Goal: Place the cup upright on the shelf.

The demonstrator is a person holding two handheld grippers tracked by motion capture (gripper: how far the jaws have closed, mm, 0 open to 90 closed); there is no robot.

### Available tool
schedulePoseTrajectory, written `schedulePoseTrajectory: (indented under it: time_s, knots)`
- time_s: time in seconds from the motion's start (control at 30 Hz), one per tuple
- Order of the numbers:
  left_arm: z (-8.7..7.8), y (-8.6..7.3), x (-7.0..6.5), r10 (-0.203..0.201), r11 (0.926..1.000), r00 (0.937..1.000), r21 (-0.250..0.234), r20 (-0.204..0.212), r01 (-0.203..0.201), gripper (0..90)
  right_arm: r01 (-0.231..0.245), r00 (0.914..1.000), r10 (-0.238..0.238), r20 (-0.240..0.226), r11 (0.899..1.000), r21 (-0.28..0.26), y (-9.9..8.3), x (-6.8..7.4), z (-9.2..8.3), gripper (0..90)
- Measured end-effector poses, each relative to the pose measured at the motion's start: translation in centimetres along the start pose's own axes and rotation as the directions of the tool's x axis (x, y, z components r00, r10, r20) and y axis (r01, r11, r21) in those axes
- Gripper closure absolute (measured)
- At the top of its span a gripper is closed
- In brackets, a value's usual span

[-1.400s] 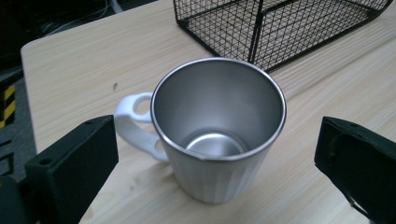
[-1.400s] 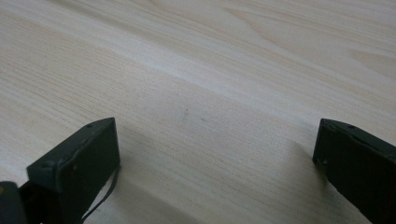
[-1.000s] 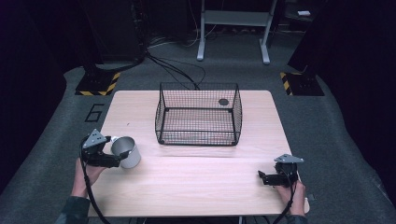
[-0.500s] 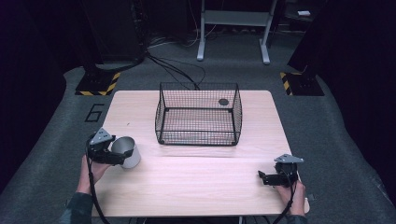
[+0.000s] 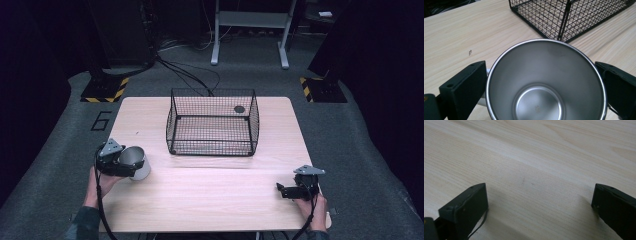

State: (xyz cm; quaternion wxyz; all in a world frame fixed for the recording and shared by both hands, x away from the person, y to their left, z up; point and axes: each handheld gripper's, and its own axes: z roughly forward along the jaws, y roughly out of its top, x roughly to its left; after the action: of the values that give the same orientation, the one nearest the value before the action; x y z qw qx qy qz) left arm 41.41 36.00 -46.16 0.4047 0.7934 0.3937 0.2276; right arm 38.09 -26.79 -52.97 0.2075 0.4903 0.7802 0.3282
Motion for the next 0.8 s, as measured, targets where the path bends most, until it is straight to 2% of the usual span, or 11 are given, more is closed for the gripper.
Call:
schedulePoseTrajectory:
  time_s: [0.13, 0.37, 0.8]
  knots:
    - [0.13, 0.06, -0.29, 0.01, 0.9999, 0.9997, 0.003, -0.023, -0.01, 3.3, 0.001, 1.0, -0.001, 0.0, 1.0, 0.0, 0.0, -0.01, -0.01, 0.2]
    - [0.0, -0.06, -0.31, 0.03, 0.9995, 0.9994, -0.008, -0.017, -0.03, 4.0, 0.001, 1.0, -0.001, 0.001, 1.0, 0.0, -0.01, 0.0, -0.01, 0.1]
    - [-0.15, -0.11, -0.24, 0.034, 0.9993, 0.9994, -0.013, -0.002, -0.034, 4.2, -0.001, 1.0, 0.001, 0.002, 1.0, -0.002, 0.0, 0.02, -0.01, 0.2]
